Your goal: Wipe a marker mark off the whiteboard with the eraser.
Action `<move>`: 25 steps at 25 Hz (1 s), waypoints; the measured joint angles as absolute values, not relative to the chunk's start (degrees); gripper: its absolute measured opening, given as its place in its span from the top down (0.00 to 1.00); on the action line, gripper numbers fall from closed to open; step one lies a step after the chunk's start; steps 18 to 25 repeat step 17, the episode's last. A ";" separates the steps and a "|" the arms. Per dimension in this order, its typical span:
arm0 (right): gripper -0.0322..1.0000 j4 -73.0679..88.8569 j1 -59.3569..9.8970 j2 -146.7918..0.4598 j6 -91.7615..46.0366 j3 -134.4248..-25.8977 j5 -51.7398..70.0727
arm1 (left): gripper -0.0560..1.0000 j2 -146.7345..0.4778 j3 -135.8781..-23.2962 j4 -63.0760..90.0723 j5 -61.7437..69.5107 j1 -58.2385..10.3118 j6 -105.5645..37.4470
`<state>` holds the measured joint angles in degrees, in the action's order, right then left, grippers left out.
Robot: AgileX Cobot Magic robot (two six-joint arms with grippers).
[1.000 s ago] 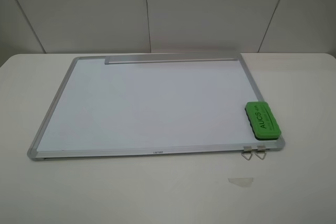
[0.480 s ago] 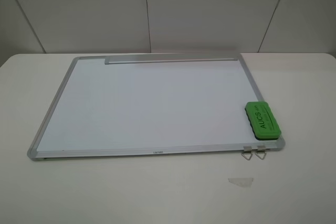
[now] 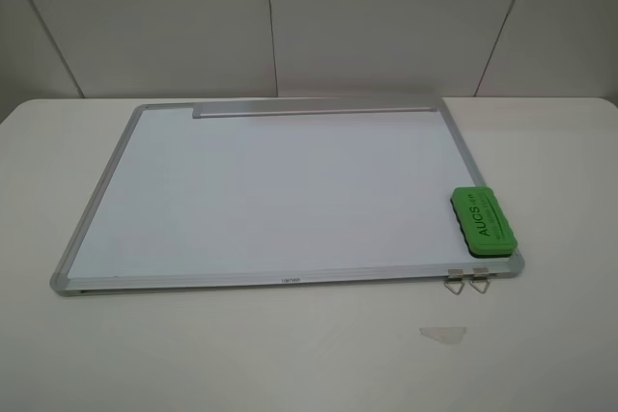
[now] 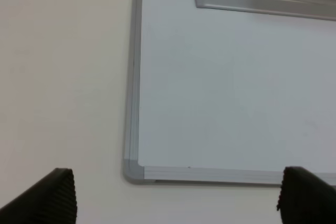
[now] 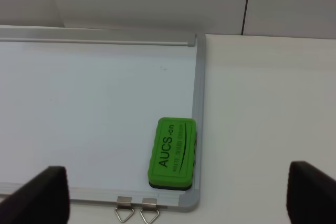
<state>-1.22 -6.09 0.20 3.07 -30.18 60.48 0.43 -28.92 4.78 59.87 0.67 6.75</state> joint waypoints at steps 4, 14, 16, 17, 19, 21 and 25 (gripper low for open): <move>0.17 -1.22 -6.09 0.20 3.07 -30.18 60.48 | 0.21 0.43 -28.92 4.78 59.87 0.67 6.75; 0.17 -1.22 -6.09 0.20 3.07 -30.18 60.48 | 0.21 0.43 -28.92 4.78 59.87 0.67 6.75; 0.17 -1.16 -6.09 0.20 3.07 -30.18 60.48 | 0.21 0.43 -28.92 4.78 59.87 0.67 6.75; 0.17 -1.16 -6.09 0.20 3.07 -30.18 60.48 | 0.21 0.43 -28.92 4.78 59.87 0.67 6.75; 0.17 -1.16 -6.09 0.20 3.07 -30.18 60.48 | 0.21 0.43 -28.92 4.78 59.87 0.67 6.75; 0.17 -1.16 -6.09 0.20 3.07 -30.18 60.48 | 0.21 0.43 -28.92 4.78 59.87 0.67 6.75; 0.17 -1.16 -6.09 0.20 3.07 -30.18 60.48 | 0.21 0.43 -28.92 4.78 59.87 0.67 6.75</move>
